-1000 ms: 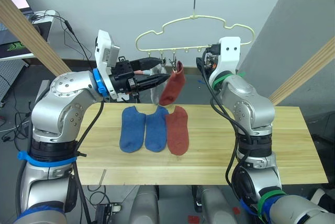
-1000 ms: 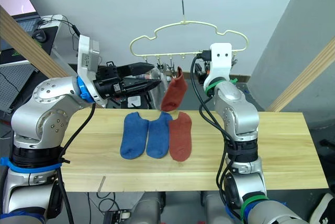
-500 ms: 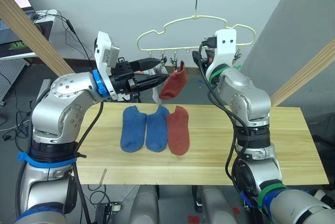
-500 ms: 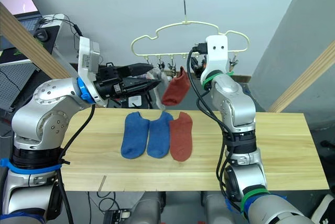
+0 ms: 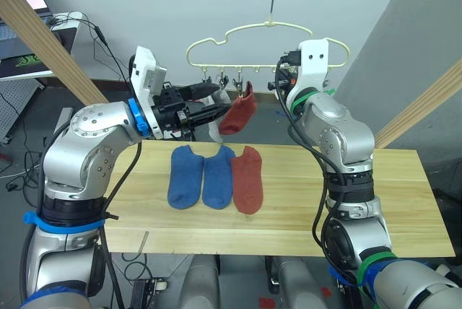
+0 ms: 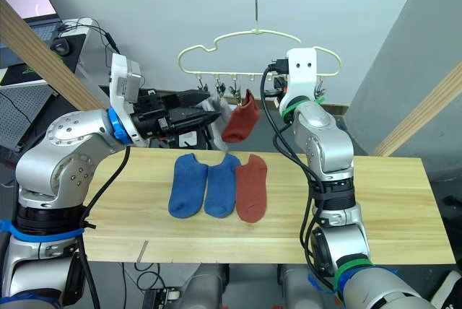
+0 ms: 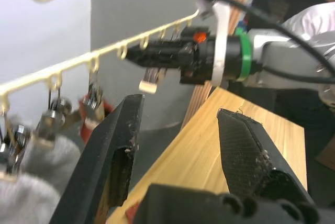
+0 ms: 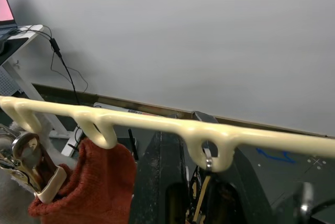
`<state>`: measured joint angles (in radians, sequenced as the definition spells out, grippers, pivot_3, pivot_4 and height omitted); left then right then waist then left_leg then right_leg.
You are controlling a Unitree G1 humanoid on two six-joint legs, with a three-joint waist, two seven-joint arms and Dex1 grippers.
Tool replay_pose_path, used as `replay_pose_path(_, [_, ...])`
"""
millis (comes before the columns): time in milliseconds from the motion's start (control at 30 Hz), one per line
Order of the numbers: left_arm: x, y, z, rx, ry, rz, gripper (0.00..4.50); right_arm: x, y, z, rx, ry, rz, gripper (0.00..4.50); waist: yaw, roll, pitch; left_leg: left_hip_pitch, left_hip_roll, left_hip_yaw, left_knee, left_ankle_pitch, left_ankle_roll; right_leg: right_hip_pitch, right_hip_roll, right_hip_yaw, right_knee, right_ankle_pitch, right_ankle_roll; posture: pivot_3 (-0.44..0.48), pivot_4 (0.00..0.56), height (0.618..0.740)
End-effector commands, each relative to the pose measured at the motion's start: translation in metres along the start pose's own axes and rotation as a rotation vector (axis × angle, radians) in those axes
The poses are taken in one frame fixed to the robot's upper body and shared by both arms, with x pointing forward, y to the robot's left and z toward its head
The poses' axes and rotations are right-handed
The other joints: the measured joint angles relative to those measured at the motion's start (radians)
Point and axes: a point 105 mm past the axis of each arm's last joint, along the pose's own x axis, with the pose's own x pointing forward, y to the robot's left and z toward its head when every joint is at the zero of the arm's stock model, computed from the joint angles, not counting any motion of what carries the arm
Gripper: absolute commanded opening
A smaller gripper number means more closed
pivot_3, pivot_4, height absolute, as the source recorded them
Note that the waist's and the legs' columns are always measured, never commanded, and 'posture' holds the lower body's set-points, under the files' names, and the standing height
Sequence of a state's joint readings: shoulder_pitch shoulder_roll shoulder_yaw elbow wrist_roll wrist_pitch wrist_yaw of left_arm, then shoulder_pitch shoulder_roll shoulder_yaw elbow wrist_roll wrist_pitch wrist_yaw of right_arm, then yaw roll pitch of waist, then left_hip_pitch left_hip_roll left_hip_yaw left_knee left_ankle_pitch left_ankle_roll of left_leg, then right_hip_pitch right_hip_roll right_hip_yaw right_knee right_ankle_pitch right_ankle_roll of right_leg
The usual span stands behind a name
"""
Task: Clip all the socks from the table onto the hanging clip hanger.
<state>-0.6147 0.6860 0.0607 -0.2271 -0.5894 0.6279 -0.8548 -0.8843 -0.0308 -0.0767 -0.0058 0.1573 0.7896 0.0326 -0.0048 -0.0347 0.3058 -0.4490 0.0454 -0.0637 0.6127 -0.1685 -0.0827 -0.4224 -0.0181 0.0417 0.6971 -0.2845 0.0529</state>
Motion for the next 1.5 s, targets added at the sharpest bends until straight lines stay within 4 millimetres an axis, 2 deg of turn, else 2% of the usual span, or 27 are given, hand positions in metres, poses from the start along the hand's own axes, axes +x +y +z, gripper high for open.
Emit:
replay_pose_path(33, [0.002, -0.008, -0.008, -0.032, 0.055, -0.008, 2.54, -0.003, 0.003, 0.022, -0.013, -0.077, 0.003, 0.01, 0.000, 0.000, 0.000, 0.000, 0.000, 0.000, 0.000, 0.000, 0.000, 0.000, 0.000, 0.000, 0.000, 0.000, 0.000, 0.136, 0.260, 0.740])
replay_pose_path(133, [0.004, -0.014, -0.025, -0.060, 0.092, -0.005, 3.10, -0.004, 0.003, 0.022, -0.011, -0.078, 0.006, 0.00, 0.000, 0.000, 0.000, 0.000, 0.000, 0.000, 0.000, 0.000, 0.000, 0.000, 0.000, 0.000, 0.000, 0.000, 0.000, 0.127, 0.261, 0.740])
replay_pose_path(267, [0.009, -0.018, -0.039, -0.068, 0.106, 0.016, 4.29, -0.005, 0.004, 0.023, -0.010, -0.077, 0.007, 0.00, 0.002, 0.000, 0.000, 0.000, 0.000, 0.000, 0.000, 0.000, 0.000, 0.000, 0.000, 0.000, 0.000, 0.000, 0.000, 0.116, 0.263, 0.740])
replay_pose_path(300, [0.012, -0.019, -0.043, -0.075, 0.106, 0.025, 4.45, -0.005, 0.005, 0.023, -0.010, -0.077, 0.008, 0.00, 0.002, 0.000, 0.000, 0.000, 0.000, 0.000, 0.000, 0.000, 0.000, 0.000, 0.000, 0.000, 0.000, 0.000, 0.000, 0.114, 0.263, 0.740])
replay_pose_path(400, [0.022, -0.021, -0.063, -0.064, 0.171, 0.062, 4.45, -0.006, 0.006, 0.025, -0.009, -0.080, 0.013, 0.00, 0.002, 0.000, 0.000, 0.000, 0.000, 0.000, 0.000, 0.000, 0.000, 0.000, 0.000, 0.000, 0.000, 0.000, 0.000, 0.109, 0.263, 0.740])
replay_pose_path(633, [0.050, -0.041, -0.104, -0.037, 0.249, 0.034, 4.45, -0.007, 0.009, 0.028, -0.012, -0.082, 0.028, 0.00, 0.002, 0.000, 0.000, 0.000, 0.000, 0.000, 0.000, 0.000, 0.000, 0.000, 0.000, 0.000, 0.000, 0.000, 0.000, 0.095, 0.262, 0.740])
replay_pose_path(867, [0.072, -0.038, -0.150, 0.003, 0.368, 0.102, 4.45, -0.009, 0.011, 0.029, -0.012, -0.081, 0.033, 0.00, 0.002, 0.000, 0.000, 0.000, 0.000, 0.001, 0.000, 0.000, 0.000, 0.000, 0.000, 0.001, 0.000, 0.000, 0.000, 0.086, 0.260, 0.740])
replay_pose_path(1200, [0.099, -0.028, -0.177, -0.002, 0.428, 0.154, 4.45, -0.011, 0.008, 0.031, -0.015, -0.087, 0.020, 0.00, -0.002, 0.000, 0.000, 0.000, 0.000, 0.001, 0.000, 0.000, 0.000, -0.001, 0.000, 0.000, 0.000, 0.000, 0.000, 0.056, 0.252, 0.740])
replay_pose_path(1300, [0.101, -0.027, -0.184, 0.004, 0.460, 0.150, 4.45, -0.012, 0.007, 0.031, -0.017, -0.087, 0.016, 0.00, -0.005, 0.000, 0.000, 0.000, -0.001, 0.001, 0.000, 0.000, 0.000, -0.001, 0.000, 0.000, 0.000, 0.000, 0.000, 0.056, 0.252, 0.740])
replay_pose_path(1500, [0.097, -0.035, -0.209, 0.002, 0.607, 0.108, 4.45, -0.013, 0.007, 0.032, -0.017, -0.089, 0.011, 0.00, -0.008, 0.000, 0.000, 0.000, -0.001, 0.001, 0.000, 0.000, 0.000, -0.001, 0.000, 0.000, 0.000, 0.000, 0.000, 0.044, 0.250, 0.740])
